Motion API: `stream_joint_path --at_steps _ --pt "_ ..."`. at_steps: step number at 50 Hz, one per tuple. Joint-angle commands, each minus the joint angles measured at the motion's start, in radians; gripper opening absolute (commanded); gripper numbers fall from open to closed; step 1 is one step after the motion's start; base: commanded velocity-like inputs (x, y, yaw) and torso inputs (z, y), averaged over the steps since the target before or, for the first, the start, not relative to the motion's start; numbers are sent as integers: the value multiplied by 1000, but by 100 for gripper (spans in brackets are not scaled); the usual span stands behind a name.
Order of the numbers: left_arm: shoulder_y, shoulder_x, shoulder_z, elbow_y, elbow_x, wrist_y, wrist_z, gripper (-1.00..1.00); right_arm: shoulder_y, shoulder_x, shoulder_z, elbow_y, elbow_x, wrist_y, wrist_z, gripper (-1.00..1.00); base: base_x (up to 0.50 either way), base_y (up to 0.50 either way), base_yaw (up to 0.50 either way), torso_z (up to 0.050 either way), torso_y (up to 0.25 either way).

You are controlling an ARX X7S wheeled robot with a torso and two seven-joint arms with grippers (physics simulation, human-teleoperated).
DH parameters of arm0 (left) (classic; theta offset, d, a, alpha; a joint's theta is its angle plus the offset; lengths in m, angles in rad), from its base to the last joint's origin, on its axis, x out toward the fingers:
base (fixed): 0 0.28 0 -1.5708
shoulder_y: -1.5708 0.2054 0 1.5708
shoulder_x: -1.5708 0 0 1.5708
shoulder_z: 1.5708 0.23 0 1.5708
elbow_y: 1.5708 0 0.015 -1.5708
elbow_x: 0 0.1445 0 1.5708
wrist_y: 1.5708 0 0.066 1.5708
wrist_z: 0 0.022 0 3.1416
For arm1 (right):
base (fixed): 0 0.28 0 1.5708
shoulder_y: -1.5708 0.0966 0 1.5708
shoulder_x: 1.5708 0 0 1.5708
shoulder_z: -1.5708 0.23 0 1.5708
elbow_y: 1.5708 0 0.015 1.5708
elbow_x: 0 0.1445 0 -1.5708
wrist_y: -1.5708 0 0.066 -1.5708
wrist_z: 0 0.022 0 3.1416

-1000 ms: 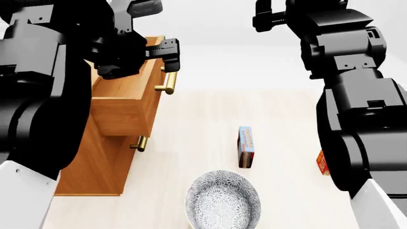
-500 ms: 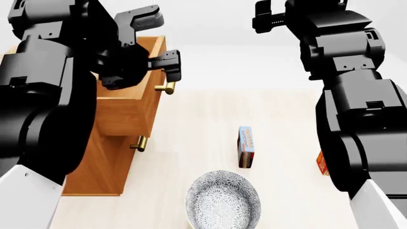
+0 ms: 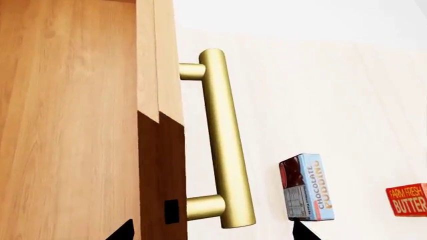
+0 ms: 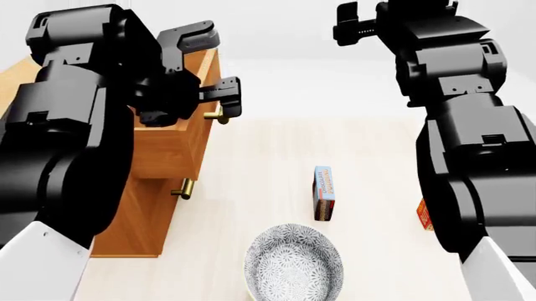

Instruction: Put the chocolate pudding in the top drawer of the cabinet and close it.

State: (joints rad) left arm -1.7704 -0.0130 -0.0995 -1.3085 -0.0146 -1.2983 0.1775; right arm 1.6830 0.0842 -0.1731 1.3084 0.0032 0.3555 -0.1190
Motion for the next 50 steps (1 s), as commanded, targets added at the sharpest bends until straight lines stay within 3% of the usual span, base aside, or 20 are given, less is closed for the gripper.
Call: stream_joint_path --at_steps 1,21,39,50 --pt "14 11 11 0 -21 0 5 100 -3 1 -2 0 -1 0 0 100 0 0 0 0 0" --pt "22 13 391 0 -534 19 -111 100 -5 8 -7 0 -2 1 1 100 0 0 0 0 0" --pt "-7 13 1101 33 -1396 118 -257 100 -8 23 -7 0 -1 2 4 100 0 0 0 0 0" --pt "-24 13 1486 100 -1822 210 -288 100 -9 32 -9 0 -2 4 7 100 0 0 0 0 0"
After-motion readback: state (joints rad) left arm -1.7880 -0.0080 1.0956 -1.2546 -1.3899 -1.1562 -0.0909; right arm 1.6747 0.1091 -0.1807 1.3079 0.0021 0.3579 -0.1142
